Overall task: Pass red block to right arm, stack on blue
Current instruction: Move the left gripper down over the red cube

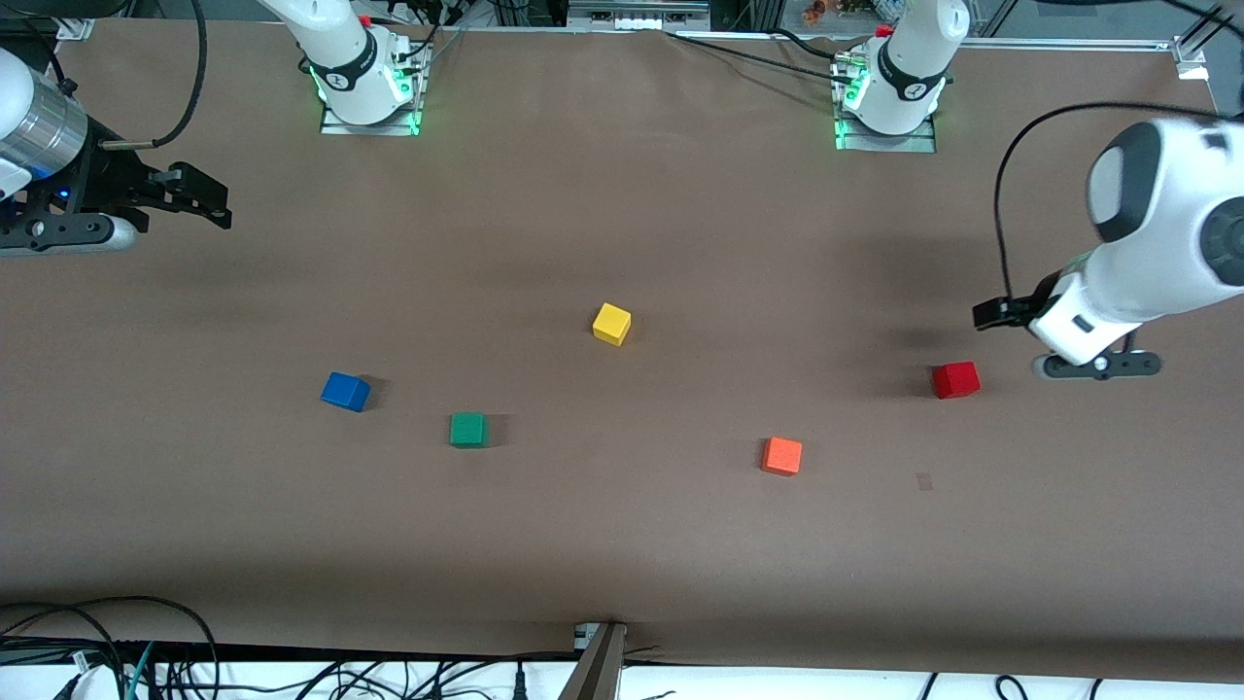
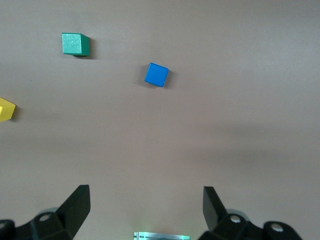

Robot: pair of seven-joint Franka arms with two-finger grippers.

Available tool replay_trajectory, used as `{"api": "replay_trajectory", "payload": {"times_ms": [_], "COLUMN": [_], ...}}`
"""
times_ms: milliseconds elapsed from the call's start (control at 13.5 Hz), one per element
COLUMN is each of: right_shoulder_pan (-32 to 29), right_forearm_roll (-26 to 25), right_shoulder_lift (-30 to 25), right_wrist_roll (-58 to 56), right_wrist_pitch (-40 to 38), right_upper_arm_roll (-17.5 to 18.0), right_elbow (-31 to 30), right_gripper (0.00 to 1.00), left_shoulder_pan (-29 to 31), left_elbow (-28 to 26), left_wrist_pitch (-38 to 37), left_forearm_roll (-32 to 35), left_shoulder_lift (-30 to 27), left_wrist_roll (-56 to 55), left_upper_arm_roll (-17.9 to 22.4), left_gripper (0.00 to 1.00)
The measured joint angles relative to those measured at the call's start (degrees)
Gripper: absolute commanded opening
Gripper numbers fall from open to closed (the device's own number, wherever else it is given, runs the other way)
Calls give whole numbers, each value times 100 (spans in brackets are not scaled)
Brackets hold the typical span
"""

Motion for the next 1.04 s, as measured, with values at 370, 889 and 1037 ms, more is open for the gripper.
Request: {"api": "replay_trajectory", "payload": {"times_ms": [370, 889, 1037], "right_shoulder_pan": [0, -1, -1], "right_forearm_roll": [0, 0, 0], "right_shoulder_lift": [0, 0, 0], "right_wrist_roll": [0, 0, 0], "right_wrist_pitch": [-3, -4, -4], "right_upper_arm_roll": [0, 0, 0], "right_elbow": [3, 3, 3], "right_gripper": [100, 100, 100], "left_shoulder_pan": [382, 414, 415], "left_elbow": [-465, -456, -447], "left_wrist_pitch": [1469, 2330, 2352], "left_forearm_roll": [2, 2, 2], "left_shoulder_lift": [921, 1713, 1746], "left_wrist_roll": [-12, -124, -124], "left_upper_arm_roll": [23, 20, 20], "left_gripper": [100, 100, 100]}}
